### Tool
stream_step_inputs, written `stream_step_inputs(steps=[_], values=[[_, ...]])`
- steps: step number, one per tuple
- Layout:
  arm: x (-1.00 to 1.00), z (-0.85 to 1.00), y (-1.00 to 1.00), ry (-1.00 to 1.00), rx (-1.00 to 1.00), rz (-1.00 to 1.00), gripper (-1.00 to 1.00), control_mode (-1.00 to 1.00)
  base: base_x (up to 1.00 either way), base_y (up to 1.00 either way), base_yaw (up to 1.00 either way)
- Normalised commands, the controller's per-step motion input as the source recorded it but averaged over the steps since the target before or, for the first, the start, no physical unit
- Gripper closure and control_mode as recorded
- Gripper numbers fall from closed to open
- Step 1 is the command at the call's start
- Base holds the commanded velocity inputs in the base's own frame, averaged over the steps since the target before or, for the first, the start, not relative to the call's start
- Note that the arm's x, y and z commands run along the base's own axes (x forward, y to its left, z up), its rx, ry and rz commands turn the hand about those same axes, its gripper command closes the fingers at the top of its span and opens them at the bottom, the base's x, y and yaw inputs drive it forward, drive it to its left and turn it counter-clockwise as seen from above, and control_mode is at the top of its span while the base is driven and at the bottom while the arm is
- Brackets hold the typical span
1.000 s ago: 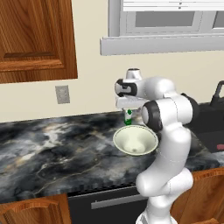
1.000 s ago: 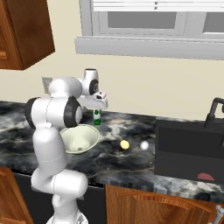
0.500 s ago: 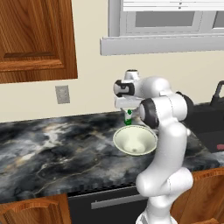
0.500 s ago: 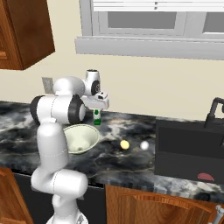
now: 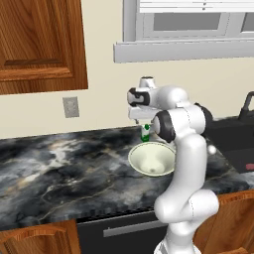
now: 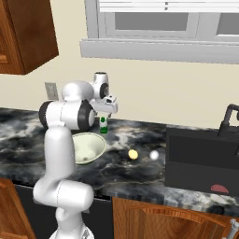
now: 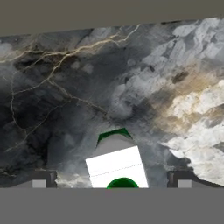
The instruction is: Gather the eggs and milk located in the vicinity of the sink area and place them right next to the bowl.
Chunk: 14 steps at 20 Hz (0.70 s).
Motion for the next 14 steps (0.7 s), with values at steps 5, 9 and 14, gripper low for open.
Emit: stream_step_inputs(steps=[5,9,14], values=[[-0.01,-0.06,0.0,0.03,0.0,0.0,-1.0,-1.0,0.0,0.0,0.0],[-0.25,-0.04,0.0,0.02,0.0,0.0,-1.0,-1.0,0.0,0.0,0.0],[-0.13,0.0,0.0,0.0,0.0,0.0,-1.0,-1.0,0.0,0.0,0.0]])
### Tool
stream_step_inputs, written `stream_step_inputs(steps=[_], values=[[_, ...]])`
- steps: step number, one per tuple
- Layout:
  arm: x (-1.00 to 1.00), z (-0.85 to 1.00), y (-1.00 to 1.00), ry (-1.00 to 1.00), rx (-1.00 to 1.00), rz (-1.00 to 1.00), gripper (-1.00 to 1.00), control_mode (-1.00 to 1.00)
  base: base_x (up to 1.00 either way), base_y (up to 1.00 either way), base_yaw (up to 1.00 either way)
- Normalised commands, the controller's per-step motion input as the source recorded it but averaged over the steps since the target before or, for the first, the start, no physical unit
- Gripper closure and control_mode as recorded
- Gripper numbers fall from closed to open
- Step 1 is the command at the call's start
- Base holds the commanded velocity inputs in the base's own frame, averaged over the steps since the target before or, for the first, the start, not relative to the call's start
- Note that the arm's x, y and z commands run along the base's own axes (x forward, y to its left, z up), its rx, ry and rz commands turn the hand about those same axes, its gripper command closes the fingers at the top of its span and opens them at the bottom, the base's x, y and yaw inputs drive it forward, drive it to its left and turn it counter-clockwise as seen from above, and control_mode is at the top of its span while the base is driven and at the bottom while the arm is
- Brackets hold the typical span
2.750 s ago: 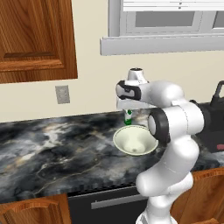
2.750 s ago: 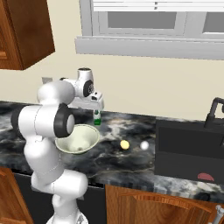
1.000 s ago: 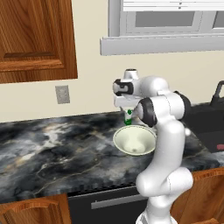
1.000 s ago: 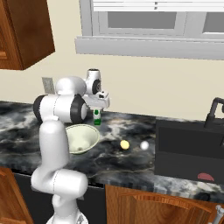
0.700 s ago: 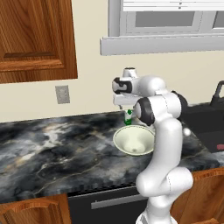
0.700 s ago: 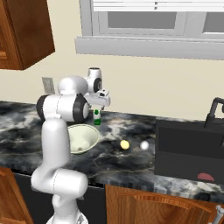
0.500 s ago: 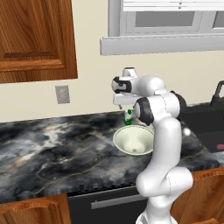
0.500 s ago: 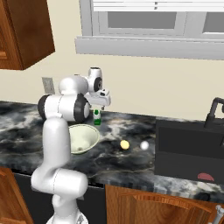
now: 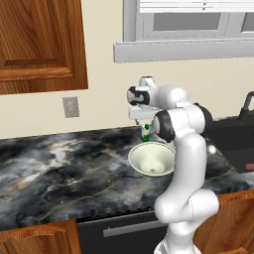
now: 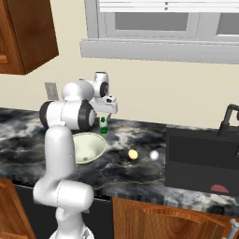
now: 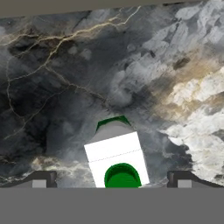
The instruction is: Gather the eggs and milk located in the vicinity of the sink area and place them right next to the bowl.
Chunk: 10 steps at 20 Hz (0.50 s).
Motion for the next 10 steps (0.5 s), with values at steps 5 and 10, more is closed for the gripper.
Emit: stream_step_inputs(steps=[5,10], values=[[-0.21,0.0,0.0,0.0,0.0,0.0,-1.0,-1.0,0.0,0.0,0.0],[-0.16,-0.02,0.0,0.0,0.0,0.0,-1.0,-1.0,0.0,0.0,0.0]])
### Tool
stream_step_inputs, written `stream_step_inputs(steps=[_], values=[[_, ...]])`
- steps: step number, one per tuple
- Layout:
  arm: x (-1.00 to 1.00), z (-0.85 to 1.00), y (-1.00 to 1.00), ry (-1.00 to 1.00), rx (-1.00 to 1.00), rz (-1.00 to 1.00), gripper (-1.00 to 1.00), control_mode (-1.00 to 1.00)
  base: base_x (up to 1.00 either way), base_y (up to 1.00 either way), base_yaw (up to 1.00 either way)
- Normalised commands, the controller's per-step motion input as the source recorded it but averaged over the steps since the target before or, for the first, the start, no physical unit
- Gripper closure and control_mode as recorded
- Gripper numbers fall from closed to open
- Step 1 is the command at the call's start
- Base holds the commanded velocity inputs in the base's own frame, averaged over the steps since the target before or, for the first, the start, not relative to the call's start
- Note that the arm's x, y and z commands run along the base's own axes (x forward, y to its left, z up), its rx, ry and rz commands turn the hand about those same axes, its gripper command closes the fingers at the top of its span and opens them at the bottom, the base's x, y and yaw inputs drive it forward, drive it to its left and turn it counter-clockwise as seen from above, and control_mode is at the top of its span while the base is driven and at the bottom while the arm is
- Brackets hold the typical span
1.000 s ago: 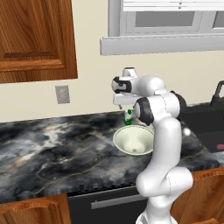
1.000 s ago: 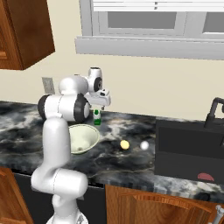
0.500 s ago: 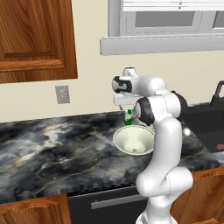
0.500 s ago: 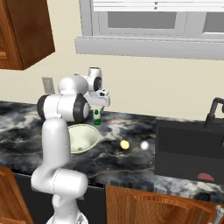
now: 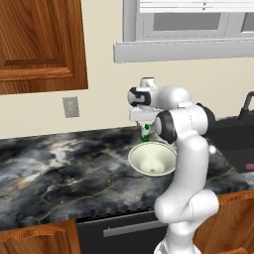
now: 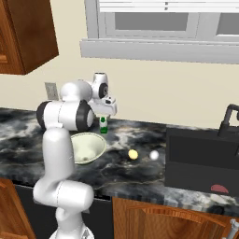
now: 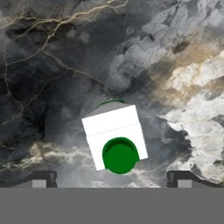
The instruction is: Gather the eggs and milk located in the vicinity of the sink area and place them right next to the bowl.
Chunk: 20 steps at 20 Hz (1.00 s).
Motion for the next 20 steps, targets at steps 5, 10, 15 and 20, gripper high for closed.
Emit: stream_step_inputs(steps=[5,10,15,20], values=[[0.11,-0.29,0.0,0.0,0.0,0.0,-1.0,-1.0,0.0,0.0,0.0],[0.24,-0.34,-0.01,0.0,0.0,0.0,-1.0,-1.0,0.0,0.0,0.0],[0.21,-0.05,-0.03,0.0,0.0,0.0,-1.0,-1.0,0.0,0.0,0.0],[0.0,0.0,0.0,0.0,0.0,0.0,-1.0,-1.0,0.0,0.0,0.0]])
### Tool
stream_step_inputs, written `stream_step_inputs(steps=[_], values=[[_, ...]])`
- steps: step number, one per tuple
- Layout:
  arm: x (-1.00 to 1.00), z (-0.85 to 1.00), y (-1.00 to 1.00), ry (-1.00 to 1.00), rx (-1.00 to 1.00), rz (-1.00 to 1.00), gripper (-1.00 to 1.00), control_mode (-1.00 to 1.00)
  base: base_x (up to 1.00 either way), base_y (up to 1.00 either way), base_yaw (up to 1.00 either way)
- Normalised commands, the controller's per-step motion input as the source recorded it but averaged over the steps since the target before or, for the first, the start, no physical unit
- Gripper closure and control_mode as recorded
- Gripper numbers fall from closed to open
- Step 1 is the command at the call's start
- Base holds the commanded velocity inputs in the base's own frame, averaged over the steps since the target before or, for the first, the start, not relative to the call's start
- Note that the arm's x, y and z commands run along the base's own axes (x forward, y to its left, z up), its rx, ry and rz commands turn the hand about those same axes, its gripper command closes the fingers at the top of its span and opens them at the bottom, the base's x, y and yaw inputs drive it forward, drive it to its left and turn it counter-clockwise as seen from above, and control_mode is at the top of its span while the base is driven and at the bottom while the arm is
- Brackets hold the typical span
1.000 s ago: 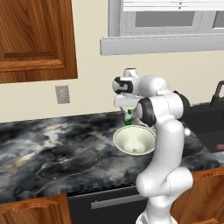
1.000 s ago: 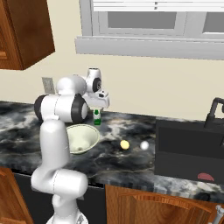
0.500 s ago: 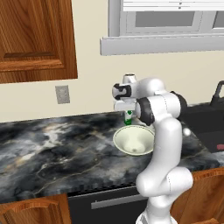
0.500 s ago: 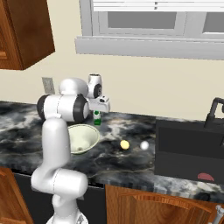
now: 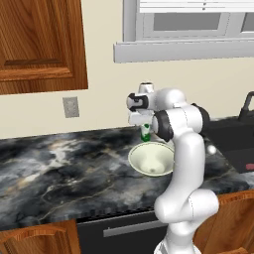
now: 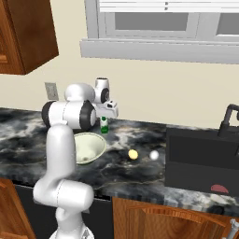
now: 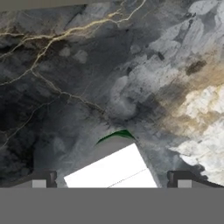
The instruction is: Gather the eggs and milk located in the vicinity of the sink area and place them right next to the bowl.
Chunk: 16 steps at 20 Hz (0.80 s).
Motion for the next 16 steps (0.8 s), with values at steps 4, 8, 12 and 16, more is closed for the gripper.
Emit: stream_step_inputs(steps=[4,8,12,16], values=[[0.0,0.0,0.0,0.0,0.0,0.0,-1.0,-1.0,0.0,0.0,0.0],[0.0,0.0,0.0,0.0,0.0,0.0,-1.0,-1.0,0.0,0.0,0.0],[-0.03,0.0,0.0,0.0,0.0,0.0,-1.0,-1.0,0.0,0.0,0.0],[-0.07,-0.03,0.0,0.04,0.0,0.0,1.0,-1.0,0.0,0.0,0.0]])
